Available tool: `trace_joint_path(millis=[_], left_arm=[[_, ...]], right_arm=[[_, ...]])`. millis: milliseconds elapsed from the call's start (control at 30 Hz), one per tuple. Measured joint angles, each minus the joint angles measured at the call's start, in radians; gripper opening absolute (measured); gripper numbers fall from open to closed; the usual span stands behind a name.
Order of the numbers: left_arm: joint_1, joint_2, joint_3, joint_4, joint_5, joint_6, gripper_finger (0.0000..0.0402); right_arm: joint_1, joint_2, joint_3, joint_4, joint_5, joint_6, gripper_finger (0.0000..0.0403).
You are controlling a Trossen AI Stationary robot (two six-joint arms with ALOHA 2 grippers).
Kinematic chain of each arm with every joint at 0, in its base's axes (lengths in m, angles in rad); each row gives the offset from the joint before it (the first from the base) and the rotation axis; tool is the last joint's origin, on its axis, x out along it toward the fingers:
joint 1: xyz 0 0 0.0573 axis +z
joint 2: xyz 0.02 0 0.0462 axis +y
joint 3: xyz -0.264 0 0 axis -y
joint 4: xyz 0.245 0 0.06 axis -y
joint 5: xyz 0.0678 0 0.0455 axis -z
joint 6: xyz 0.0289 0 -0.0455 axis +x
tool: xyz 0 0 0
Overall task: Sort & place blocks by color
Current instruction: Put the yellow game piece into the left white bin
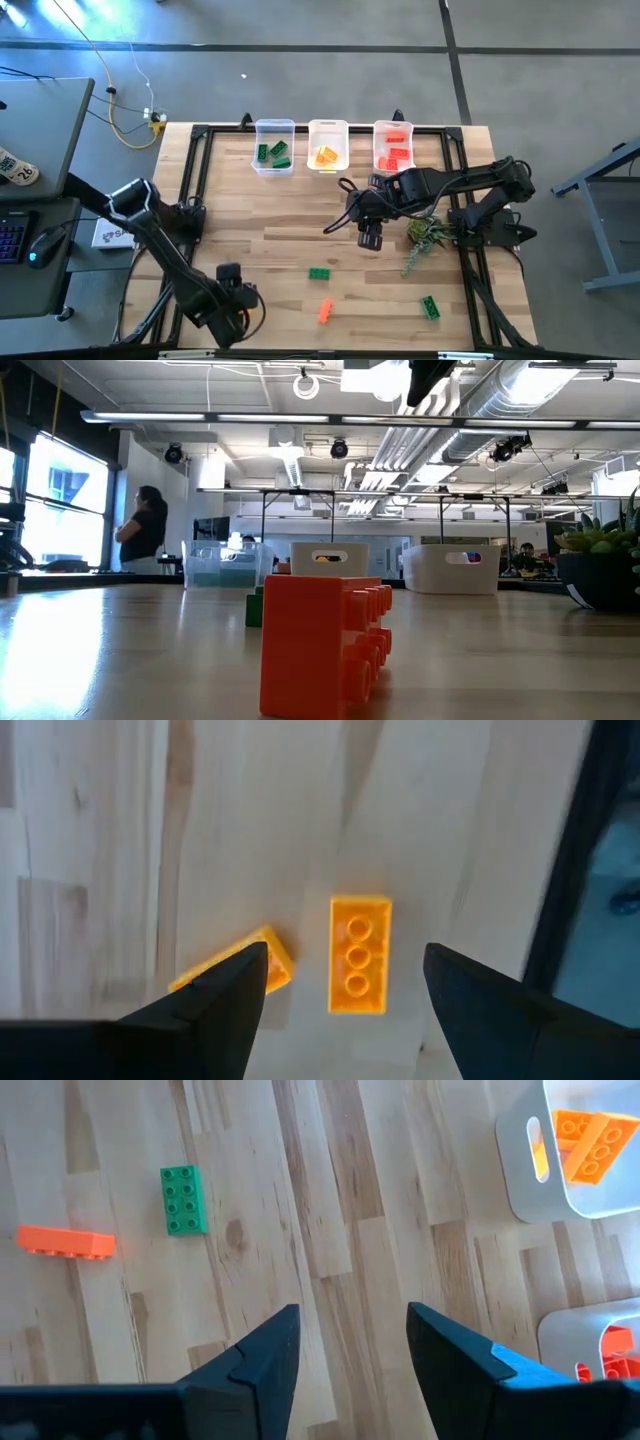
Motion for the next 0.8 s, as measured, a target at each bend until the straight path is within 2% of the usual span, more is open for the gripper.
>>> trace_joint_path(millis=[367,800], left_arm=[[-0.002,0.088,0.000,0.008,0.051,0.002,0.0251],[0.025,0.159,-0.012,0.059,0.100,0.131,0.0250]], right_arm=[[0.001,0.000,0.000,0.000,0.000,0.000,0.0172],[0.002,0.000,0.000,0.000,0.000,0.025,0.0172]])
